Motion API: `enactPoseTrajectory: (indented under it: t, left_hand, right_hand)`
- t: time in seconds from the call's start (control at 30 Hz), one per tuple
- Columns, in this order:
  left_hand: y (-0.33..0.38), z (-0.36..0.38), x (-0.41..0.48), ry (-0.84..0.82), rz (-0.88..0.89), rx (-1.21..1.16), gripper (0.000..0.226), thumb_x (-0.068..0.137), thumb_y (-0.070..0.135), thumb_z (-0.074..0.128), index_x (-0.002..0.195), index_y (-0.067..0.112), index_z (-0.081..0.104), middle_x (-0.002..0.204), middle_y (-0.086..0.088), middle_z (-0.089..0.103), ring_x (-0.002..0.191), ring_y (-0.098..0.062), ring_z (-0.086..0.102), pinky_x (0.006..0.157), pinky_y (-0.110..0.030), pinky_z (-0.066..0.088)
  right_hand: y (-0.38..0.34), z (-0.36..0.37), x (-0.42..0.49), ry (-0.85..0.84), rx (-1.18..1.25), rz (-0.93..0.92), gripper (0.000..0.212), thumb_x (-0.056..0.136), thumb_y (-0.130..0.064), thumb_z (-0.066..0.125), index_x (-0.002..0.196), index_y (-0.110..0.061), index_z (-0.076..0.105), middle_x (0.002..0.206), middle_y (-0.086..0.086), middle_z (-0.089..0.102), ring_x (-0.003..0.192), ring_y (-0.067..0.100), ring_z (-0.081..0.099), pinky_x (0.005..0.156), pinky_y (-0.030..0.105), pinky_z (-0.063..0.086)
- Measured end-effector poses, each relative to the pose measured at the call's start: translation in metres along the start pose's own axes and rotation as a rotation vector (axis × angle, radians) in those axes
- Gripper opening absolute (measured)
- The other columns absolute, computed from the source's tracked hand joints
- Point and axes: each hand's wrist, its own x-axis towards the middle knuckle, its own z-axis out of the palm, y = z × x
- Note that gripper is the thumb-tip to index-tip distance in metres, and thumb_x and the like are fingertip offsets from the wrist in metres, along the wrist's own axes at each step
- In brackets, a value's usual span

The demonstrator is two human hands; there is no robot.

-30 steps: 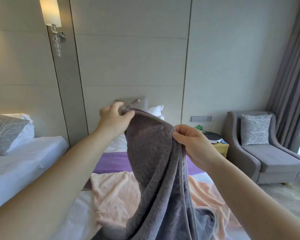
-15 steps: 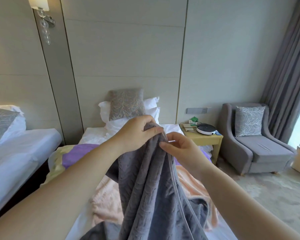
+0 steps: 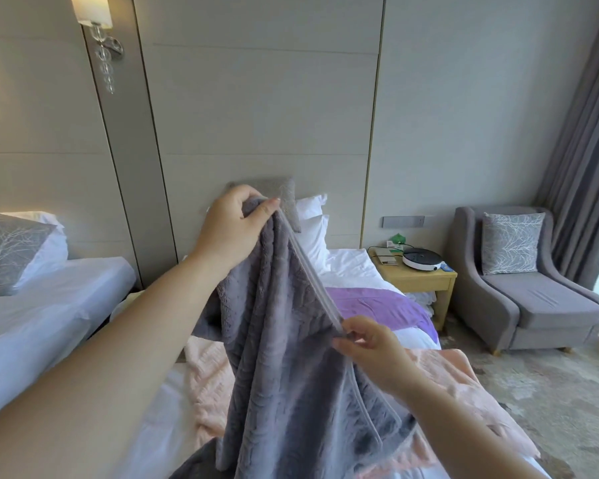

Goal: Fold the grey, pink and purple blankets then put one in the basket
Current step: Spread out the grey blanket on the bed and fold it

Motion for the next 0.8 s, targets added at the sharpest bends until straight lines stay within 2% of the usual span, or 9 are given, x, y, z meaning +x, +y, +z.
enactPoseTrajectory:
  t: [0.17, 0.23, 0.33, 0.47, 0.53, 0.6, 0.67, 0.73, 0.8]
  left_hand:
    - [-0.028, -0.023, 0.001, 0.058, -0.178, 0.124, 0.026, 0.088, 0.039, 0.063, 0.089, 0.014, 0.065, 0.083, 0.003, 0.063, 0.082, -0.017, 0.056, 0.062, -0.025, 0.036]
    - [-0.038, -0.027, -0.004, -0.019, -0.248, 0.192, 0.024, 0.089, 0.04, 0.061, 0.09, 0.017, 0.064, 0.09, -0.001, 0.065, 0.089, -0.022, 0.058, 0.066, -0.027, 0.04]
    - [-0.043, -0.015, -0.02, -0.276, -0.233, 0.508, 0.036, 0.088, 0.05, 0.054, 0.109, 0.021, 0.059, 0.113, -0.005, 0.062, 0.107, -0.027, 0.056, 0.09, -0.036, 0.046]
    - [-0.022, 0.021, -0.06, -0.574, -0.107, 0.018, 0.051, 0.09, 0.063, 0.039, 0.127, 0.029, 0.051, 0.132, 0.013, 0.053, 0.123, -0.001, 0.045, 0.108, -0.026, 0.032]
    - [-0.012, 0.03, -0.075, -0.628, -0.198, -0.253, 0.046, 0.084, 0.068, 0.037, 0.11, 0.037, 0.059, 0.115, 0.025, 0.063, 0.109, 0.016, 0.051, 0.094, -0.007, 0.037]
    - [-0.01, 0.034, -0.079, -0.585, -0.284, -0.363, 0.042, 0.083, 0.063, 0.041, 0.097, 0.033, 0.067, 0.099, 0.023, 0.07, 0.096, 0.012, 0.06, 0.08, -0.006, 0.043]
    - [-0.009, 0.037, -0.076, -0.508, -0.284, -0.372, 0.037, 0.089, 0.052, 0.048, 0.094, 0.022, 0.069, 0.094, 0.011, 0.072, 0.091, -0.002, 0.064, 0.081, -0.017, 0.048]
    - [-0.004, 0.036, -0.069, -0.456, -0.231, -0.361, 0.037, 0.092, 0.044, 0.052, 0.091, 0.009, 0.065, 0.082, 0.0, 0.062, 0.079, -0.008, 0.056, 0.079, -0.028, 0.043]
    - [0.001, 0.033, -0.058, -0.428, -0.199, -0.406, 0.031, 0.092, 0.042, 0.054, 0.082, 0.014, 0.064, 0.074, 0.005, 0.053, 0.074, -0.006, 0.049, 0.075, -0.027, 0.038]
  right_hand:
    - [-0.042, -0.035, 0.022, 0.032, 0.561, 0.094, 0.021, 0.093, -0.004, 0.054, 0.082, -0.015, 0.068, 0.082, 0.013, 0.062, 0.074, 0.021, 0.059, 0.073, 0.033, 0.049]
    - [-0.063, -0.043, 0.029, -0.023, 0.608, 0.08, 0.026, 0.095, -0.005, 0.051, 0.079, -0.018, 0.068, 0.086, 0.014, 0.063, 0.078, 0.024, 0.06, 0.077, 0.037, 0.049]
    - [-0.085, -0.042, 0.039, -0.129, 0.53, 0.054, 0.025, 0.095, -0.007, 0.051, 0.079, -0.018, 0.067, 0.087, 0.013, 0.061, 0.082, 0.025, 0.057, 0.08, 0.039, 0.045]
    - [-0.102, -0.033, 0.042, -0.309, 0.461, 0.046, 0.025, 0.094, -0.005, 0.052, 0.077, -0.018, 0.065, 0.08, 0.006, 0.062, 0.076, 0.019, 0.058, 0.072, 0.03, 0.048]
    - [-0.103, -0.034, 0.041, -0.347, 0.528, 0.066, 0.021, 0.092, -0.004, 0.053, 0.079, -0.015, 0.064, 0.081, 0.007, 0.063, 0.074, 0.019, 0.061, 0.069, 0.028, 0.051]
    - [-0.098, -0.039, 0.04, -0.338, 0.576, 0.074, 0.016, 0.091, -0.004, 0.054, 0.08, -0.013, 0.063, 0.082, 0.01, 0.062, 0.074, 0.02, 0.06, 0.069, 0.028, 0.051]
    - [-0.091, -0.046, 0.036, -0.343, 0.555, 0.062, 0.006, 0.088, -0.009, 0.058, 0.083, -0.011, 0.062, 0.084, 0.01, 0.062, 0.076, 0.02, 0.059, 0.073, 0.029, 0.049]
    - [-0.081, -0.052, 0.029, -0.386, 0.463, 0.042, 0.008, 0.081, -0.016, 0.066, 0.085, -0.011, 0.061, 0.085, 0.008, 0.062, 0.081, 0.02, 0.057, 0.079, 0.031, 0.045]
    - [-0.07, -0.057, 0.021, -0.459, 0.396, 0.052, 0.016, 0.076, -0.011, 0.075, 0.085, -0.013, 0.062, 0.087, 0.006, 0.063, 0.083, 0.019, 0.059, 0.08, 0.032, 0.046]
